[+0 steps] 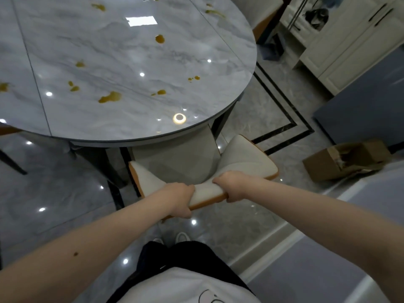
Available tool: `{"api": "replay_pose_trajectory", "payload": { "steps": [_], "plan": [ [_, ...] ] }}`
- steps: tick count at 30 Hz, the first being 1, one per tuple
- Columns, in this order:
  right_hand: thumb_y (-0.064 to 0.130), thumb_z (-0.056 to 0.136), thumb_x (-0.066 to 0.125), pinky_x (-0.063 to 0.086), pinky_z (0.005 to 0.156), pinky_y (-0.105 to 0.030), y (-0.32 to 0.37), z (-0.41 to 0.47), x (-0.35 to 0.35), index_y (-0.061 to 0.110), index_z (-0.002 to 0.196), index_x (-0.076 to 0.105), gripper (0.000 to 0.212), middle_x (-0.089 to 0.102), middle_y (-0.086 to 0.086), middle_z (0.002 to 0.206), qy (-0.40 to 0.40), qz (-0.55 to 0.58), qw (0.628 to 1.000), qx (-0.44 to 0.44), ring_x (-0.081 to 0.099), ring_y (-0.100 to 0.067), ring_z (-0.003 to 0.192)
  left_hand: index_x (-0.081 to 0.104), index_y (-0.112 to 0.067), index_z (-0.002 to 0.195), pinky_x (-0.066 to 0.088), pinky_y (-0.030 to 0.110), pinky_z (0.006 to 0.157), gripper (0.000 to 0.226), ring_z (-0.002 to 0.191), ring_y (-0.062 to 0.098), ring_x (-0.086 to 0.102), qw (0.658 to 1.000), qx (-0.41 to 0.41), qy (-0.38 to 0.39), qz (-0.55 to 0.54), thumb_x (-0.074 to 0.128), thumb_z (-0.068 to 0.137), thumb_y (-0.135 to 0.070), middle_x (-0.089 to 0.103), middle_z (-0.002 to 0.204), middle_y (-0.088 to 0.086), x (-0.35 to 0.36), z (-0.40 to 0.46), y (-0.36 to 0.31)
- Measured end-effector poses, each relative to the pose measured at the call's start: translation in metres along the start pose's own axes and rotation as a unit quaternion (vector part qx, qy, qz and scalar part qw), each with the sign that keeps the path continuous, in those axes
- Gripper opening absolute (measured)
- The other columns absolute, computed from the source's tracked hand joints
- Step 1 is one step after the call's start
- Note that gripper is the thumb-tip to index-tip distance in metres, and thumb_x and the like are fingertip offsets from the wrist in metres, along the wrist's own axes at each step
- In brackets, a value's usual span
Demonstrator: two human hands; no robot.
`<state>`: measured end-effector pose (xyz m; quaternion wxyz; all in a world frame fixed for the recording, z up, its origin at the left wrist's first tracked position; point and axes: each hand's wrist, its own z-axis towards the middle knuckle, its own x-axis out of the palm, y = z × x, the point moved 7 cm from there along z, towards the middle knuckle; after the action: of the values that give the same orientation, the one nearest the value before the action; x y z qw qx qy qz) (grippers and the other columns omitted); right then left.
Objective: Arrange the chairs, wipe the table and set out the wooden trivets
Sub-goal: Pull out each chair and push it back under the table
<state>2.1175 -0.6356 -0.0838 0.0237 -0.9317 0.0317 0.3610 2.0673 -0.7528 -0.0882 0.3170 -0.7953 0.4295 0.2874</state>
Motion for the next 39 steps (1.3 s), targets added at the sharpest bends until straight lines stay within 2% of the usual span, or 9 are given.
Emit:
{"api": "replay_pose_trajectory", "payload": {
  "steps": [5, 8, 13, 16, 18, 21, 25, 31, 39],
  "plan": [
    [0.032, 0.077, 0.072, 0.052, 0.088, -0.038, -0.001, 0.004, 0.002, 0.02, 0.12, 0.055, 0.048, 0.062, -0.004, 0.114, -0.004, -0.042, 0.999, -0.009, 0.061, -0.025, 0.101, 0.043, -0.015, 0.134, 0.05, 0.033, 0.085, 0.065, 0.107, 0.026, 0.058, 1.0, -0.02, 0.001, -0.006, 0.063, 0.078, -0.041, 0.056, 0.123, 0.008, -0.001, 0.003, -0.002],
    [0.034, 0.077, 0.07, 0.052, 0.081, -0.034, -0.001, 0.002, -0.001, 0.021, 0.113, 0.056, 0.041, 0.063, -0.004, 0.108, -0.022, -0.064, 0.997, -0.028, 0.063, -0.024, 0.095, 0.051, -0.017, 0.12, 0.051, 0.033, 0.08, 0.052, 0.099, 0.024, 0.06, 0.999, -0.036, 0.007, -0.018, 0.064, 0.076, -0.04, 0.059, 0.114, 0.006, 0.001, 0.006, -0.003],
    [0.035, 0.079, 0.07, 0.05, 0.083, -0.035, -0.002, -0.005, -0.005, 0.017, 0.118, 0.054, 0.046, 0.062, -0.008, 0.114, -0.054, -0.087, 0.992, -0.08, 0.062, -0.028, 0.103, 0.055, -0.022, 0.106, 0.056, 0.039, 0.078, 0.043, 0.088, 0.023, 0.064, 0.995, -0.088, -0.016, -0.03, 0.065, 0.067, -0.039, 0.063, 0.103, 0.002, 0.008, 0.008, 0.0],
    [0.032, 0.071, 0.079, 0.05, 0.088, -0.039, -0.011, -0.006, 0.002, 0.015, 0.126, 0.046, 0.066, 0.06, -0.01, 0.12, -0.025, -0.072, 0.991, -0.109, 0.06, -0.03, 0.108, 0.059, -0.018, 0.107, 0.054, 0.037, 0.082, 0.04, 0.092, 0.024, 0.063, 0.994, -0.106, -0.031, -0.024, 0.068, 0.073, -0.037, 0.063, 0.104, 0.005, 0.007, 0.006, -0.004],
    [0.027, 0.07, 0.08, 0.049, 0.092, -0.04, -0.024, -0.01, 0.003, 0.015, 0.13, 0.043, 0.072, 0.057, -0.01, 0.125, -0.007, -0.057, 0.992, -0.112, 0.058, -0.029, 0.111, 0.061, -0.015, 0.106, 0.053, 0.037, 0.084, 0.04, 0.095, 0.026, 0.063, 0.993, -0.115, -0.038, -0.009, 0.069, 0.075, -0.038, 0.064, 0.104, 0.006, 0.007, 0.006, -0.006],
    [0.026, 0.079, 0.073, 0.045, 0.099, -0.036, -0.037, -0.019, -0.001, 0.017, 0.134, 0.043, 0.064, 0.055, -0.006, 0.13, -0.029, -0.007, 0.992, -0.121, 0.054, -0.024, 0.118, 0.064, -0.016, 0.103, 0.055, 0.037, 0.081, 0.037, 0.091, 0.024, 0.064, 0.993, -0.114, -0.041, -0.006, 0.07, 0.074, -0.039, 0.066, 0.1, 0.005, 0.004, 0.005, -0.006],
    [0.022, 0.088, 0.062, 0.04, 0.102, -0.034, -0.035, -0.022, 0.001, 0.018, 0.141, 0.039, 0.058, 0.052, -0.007, 0.136, -0.06, -0.035, 0.989, -0.134, 0.051, -0.025, 0.123, 0.061, -0.015, 0.108, 0.052, 0.035, 0.084, 0.036, 0.096, 0.025, 0.061, 0.993, -0.105, -0.055, 0.013, 0.06, 0.083, -0.04, 0.063, 0.106, 0.006, 0.002, 0.001, -0.008],
    [0.008, 0.088, 0.056, 0.044, 0.1, -0.035, -0.034, -0.019, 0.003, 0.018, 0.142, 0.038, 0.057, 0.053, -0.007, 0.135, -0.062, -0.061, 0.988, -0.129, 0.053, -0.026, 0.12, 0.06, -0.014, 0.112, 0.051, 0.034, 0.087, 0.03, 0.099, 0.025, 0.06, 0.992, -0.106, -0.07, 0.016, 0.055, 0.087, -0.031, 0.063, 0.108, 0.007, 0.003, -0.003, -0.011],
    [0.006, 0.087, 0.058, 0.046, 0.099, -0.038, -0.033, -0.013, 0.007, 0.019, 0.141, 0.037, 0.06, 0.055, -0.007, 0.133, -0.057, -0.066, 0.988, -0.129, 0.055, -0.026, 0.118, 0.062, -0.013, 0.109, 0.051, 0.033, 0.087, 0.026, 0.098, 0.023, 0.061, 0.991, -0.105, -0.077, 0.011, 0.054, 0.089, -0.028, 0.063, 0.106, 0.007, 0.005, -0.006, -0.011]
  ]
}}
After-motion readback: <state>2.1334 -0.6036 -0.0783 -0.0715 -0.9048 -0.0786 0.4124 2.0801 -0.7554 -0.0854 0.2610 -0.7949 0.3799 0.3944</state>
